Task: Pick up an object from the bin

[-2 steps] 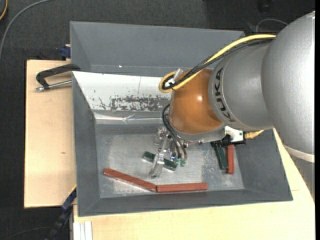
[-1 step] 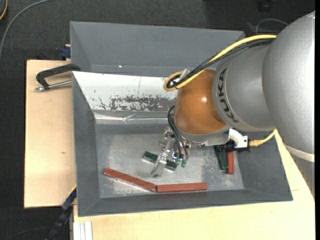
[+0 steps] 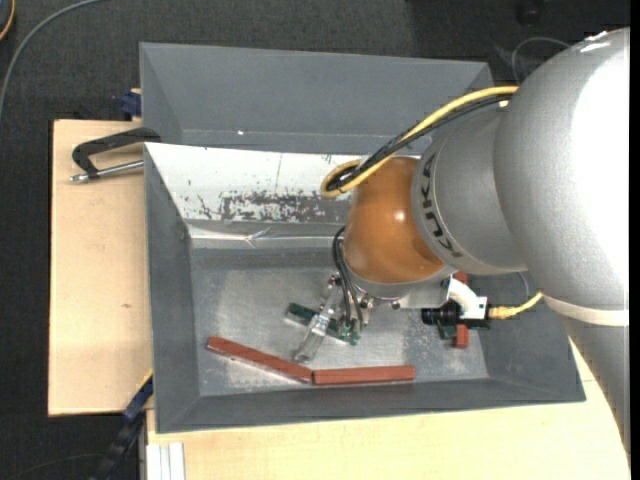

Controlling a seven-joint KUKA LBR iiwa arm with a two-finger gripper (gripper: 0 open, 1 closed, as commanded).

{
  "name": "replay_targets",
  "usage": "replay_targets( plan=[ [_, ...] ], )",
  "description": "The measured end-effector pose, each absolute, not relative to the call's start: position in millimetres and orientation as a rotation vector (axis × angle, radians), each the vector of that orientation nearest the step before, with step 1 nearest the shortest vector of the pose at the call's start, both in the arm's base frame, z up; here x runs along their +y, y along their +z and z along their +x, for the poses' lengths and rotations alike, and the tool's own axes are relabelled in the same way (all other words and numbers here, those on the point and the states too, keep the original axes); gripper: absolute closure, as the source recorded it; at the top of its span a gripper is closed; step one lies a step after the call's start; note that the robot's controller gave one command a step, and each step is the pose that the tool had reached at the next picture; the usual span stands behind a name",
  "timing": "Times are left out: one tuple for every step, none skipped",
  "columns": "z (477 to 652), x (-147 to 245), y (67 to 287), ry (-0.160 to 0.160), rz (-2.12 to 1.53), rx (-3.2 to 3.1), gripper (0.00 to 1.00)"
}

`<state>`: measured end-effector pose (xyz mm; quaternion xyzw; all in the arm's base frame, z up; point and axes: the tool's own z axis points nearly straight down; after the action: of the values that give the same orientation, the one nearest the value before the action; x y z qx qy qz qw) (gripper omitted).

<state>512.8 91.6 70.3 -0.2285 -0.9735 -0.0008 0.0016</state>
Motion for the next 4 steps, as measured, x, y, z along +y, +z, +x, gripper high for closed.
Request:
replay_targets(
  plan=[
    [512.9, 93, 71, -0.003, -0.716, -3.057, 0.0],
    [512.9, 93, 71, -0.003, -0.716, -3.057, 1.0],
    [514.1, 94, 94, -0.007, -0.715, -3.065, 1.0],
    [516.5, 95, 158, -0.009, -0.713, -3.07, 1.0]
  ],
)
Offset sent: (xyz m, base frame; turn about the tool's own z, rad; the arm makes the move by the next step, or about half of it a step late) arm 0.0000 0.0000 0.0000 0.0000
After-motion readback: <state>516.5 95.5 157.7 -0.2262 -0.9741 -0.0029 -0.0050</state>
